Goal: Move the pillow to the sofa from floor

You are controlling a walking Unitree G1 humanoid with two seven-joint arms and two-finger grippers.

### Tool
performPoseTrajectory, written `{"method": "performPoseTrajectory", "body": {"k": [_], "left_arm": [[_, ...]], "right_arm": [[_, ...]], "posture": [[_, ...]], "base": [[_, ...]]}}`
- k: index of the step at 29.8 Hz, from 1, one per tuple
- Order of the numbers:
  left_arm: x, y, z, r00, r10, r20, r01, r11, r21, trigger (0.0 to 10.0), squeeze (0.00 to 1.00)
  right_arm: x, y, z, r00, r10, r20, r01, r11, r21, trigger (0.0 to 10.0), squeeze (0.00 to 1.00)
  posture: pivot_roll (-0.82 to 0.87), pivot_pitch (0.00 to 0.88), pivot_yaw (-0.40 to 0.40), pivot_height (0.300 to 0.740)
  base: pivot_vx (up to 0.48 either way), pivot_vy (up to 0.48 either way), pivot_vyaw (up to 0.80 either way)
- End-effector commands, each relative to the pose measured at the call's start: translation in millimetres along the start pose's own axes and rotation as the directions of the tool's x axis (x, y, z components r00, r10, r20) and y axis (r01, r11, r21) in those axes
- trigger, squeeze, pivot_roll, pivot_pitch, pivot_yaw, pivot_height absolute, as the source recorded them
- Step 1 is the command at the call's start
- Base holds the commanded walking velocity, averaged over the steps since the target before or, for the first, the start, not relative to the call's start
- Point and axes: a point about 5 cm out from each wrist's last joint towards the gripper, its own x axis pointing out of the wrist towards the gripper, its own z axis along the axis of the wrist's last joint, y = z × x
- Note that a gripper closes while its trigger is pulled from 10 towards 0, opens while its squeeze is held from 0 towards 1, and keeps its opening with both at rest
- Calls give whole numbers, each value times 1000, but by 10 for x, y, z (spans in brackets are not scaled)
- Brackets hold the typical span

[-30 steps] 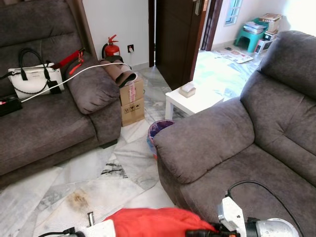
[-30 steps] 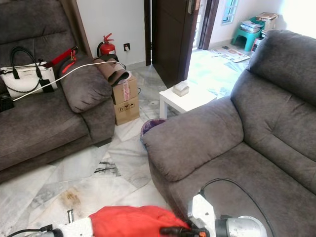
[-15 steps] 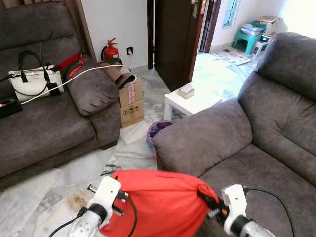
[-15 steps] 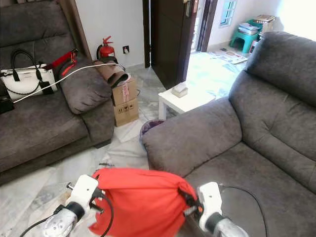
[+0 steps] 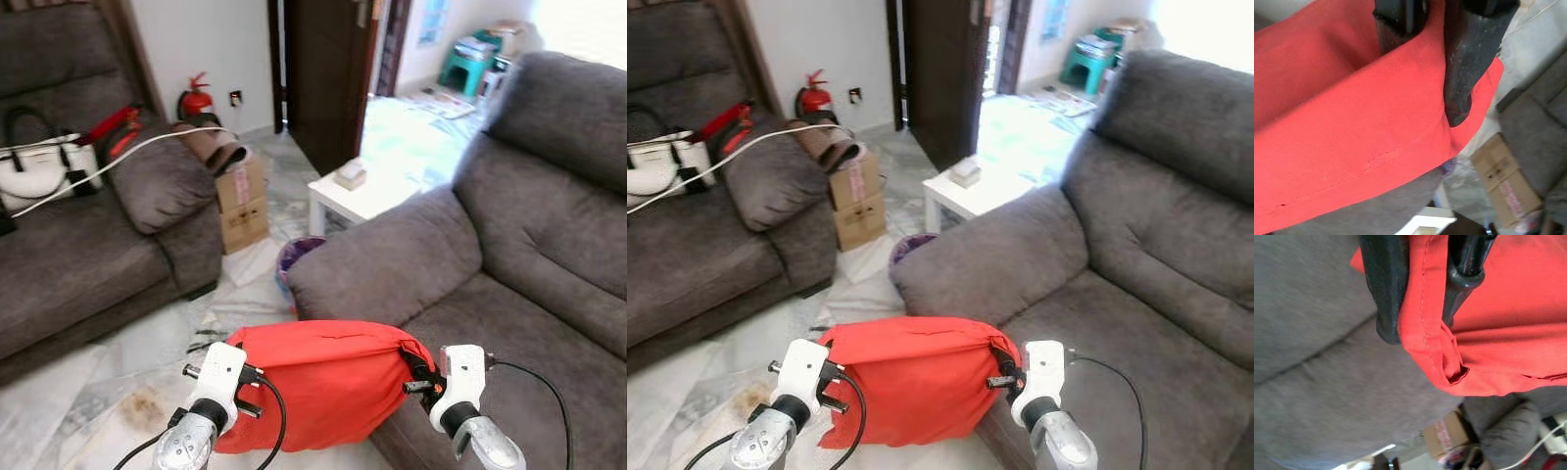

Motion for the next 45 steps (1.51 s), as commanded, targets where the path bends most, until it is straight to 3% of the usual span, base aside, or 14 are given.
{"method": "performPoseTrajectory", "body": {"k": [1,5,10,14,45], "left_arm": [[-32,212,127,994,84,68,-85,996,13,10000,0],[-34,198,133,994,85,66,-83,996,-32,10000,0],[-40,187,164,995,52,84,-50,999,-20,10000,0],[-72,191,167,994,47,98,-40,997,-68,10000,0],[-84,173,192,993,15,119,-7,998,-69,10000,0]], "right_arm": [[-80,-273,143,989,-134,67,134,991,5,10000,0],[-75,-289,147,985,-156,73,157,987,-10,10000,0],[-77,-342,94,977,-207,50,208,978,-11,10000,0],[-82,-374,81,971,-236,41,236,972,-11,10000,0],[-58,-398,99,967,-248,55,250,967,-42,10000,0]], "posture": [[-9,99,27,740],[-8,102,26,740],[-2,104,24,740],[-4,104,24,740],[1,99,11,740]], "base": [[0,-480,-800],[0,-373,-800],[0,0,-800],[0,0,-800],[0,0,-800]]}}
